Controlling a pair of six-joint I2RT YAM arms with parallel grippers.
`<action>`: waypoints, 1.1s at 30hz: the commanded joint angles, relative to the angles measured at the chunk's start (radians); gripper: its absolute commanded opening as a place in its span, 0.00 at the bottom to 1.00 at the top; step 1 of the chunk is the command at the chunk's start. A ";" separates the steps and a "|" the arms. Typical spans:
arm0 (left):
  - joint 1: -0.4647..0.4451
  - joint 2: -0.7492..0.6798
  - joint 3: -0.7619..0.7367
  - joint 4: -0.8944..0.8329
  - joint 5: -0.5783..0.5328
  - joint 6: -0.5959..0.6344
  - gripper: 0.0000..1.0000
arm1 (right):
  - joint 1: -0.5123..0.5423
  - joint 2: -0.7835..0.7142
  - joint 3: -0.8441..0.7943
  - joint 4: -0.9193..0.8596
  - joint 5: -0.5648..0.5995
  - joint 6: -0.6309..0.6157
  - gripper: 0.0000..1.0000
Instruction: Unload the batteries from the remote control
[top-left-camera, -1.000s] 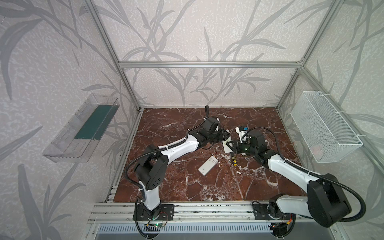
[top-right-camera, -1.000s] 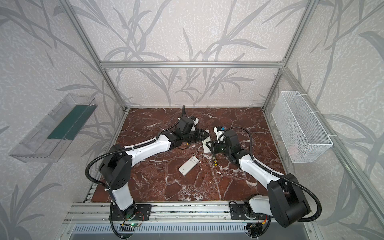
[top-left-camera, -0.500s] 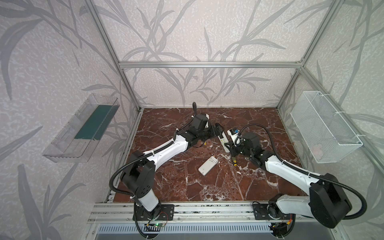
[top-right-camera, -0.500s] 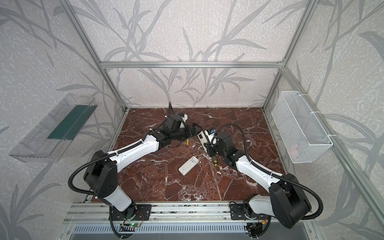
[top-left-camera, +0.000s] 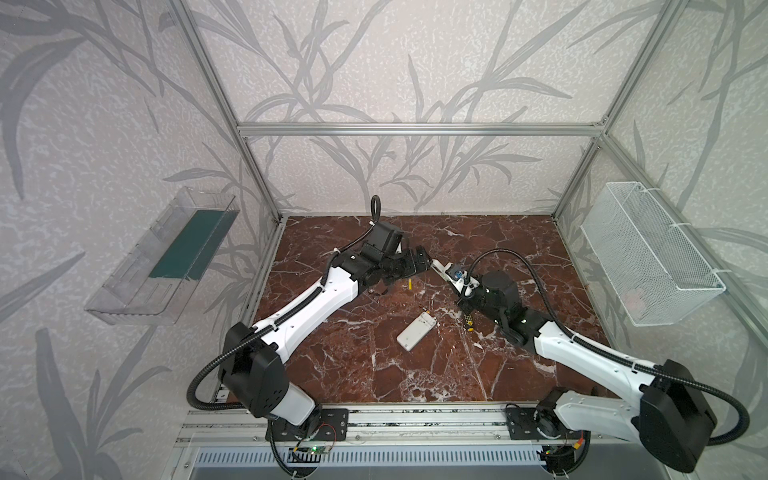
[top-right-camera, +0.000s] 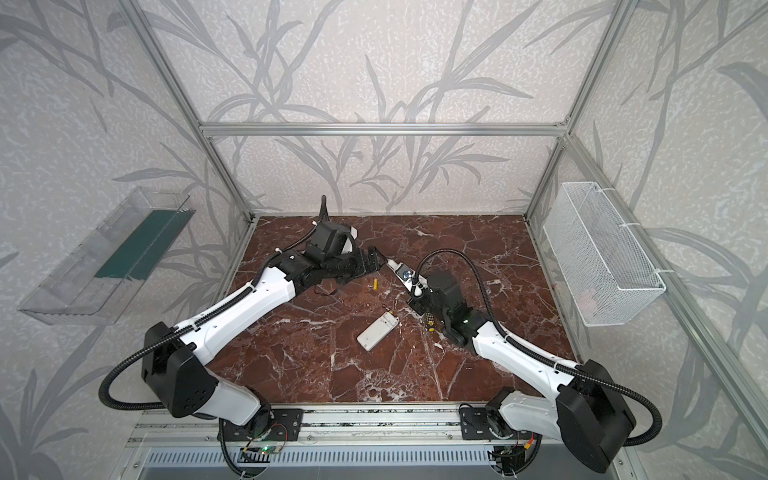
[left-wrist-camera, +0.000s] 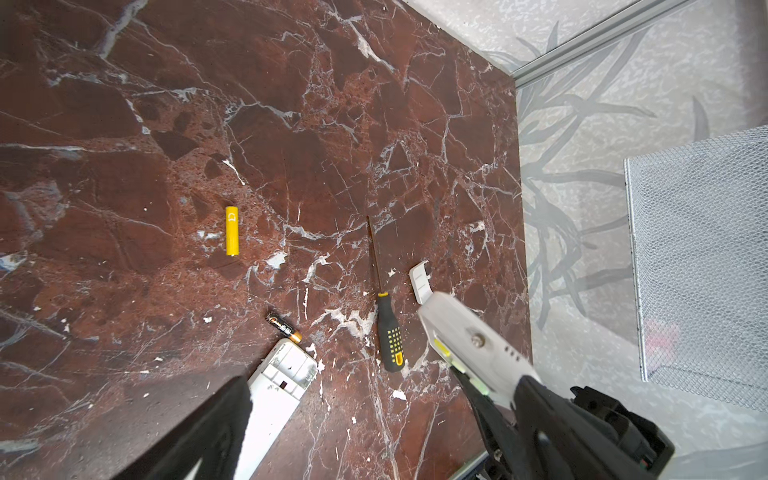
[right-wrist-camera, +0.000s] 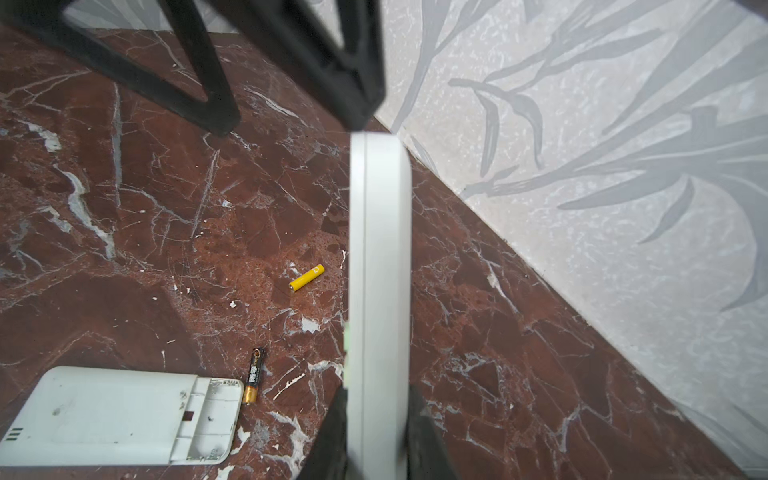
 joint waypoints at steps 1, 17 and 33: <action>0.002 -0.009 0.032 -0.039 0.006 -0.044 0.99 | 0.047 -0.018 -0.008 0.052 0.086 -0.109 0.04; -0.017 0.054 0.034 0.013 0.066 -0.134 0.78 | 0.176 0.079 0.015 0.175 0.329 -0.291 0.04; -0.026 0.101 0.015 0.065 0.062 -0.184 0.57 | 0.248 0.154 0.022 0.335 0.485 -0.432 0.04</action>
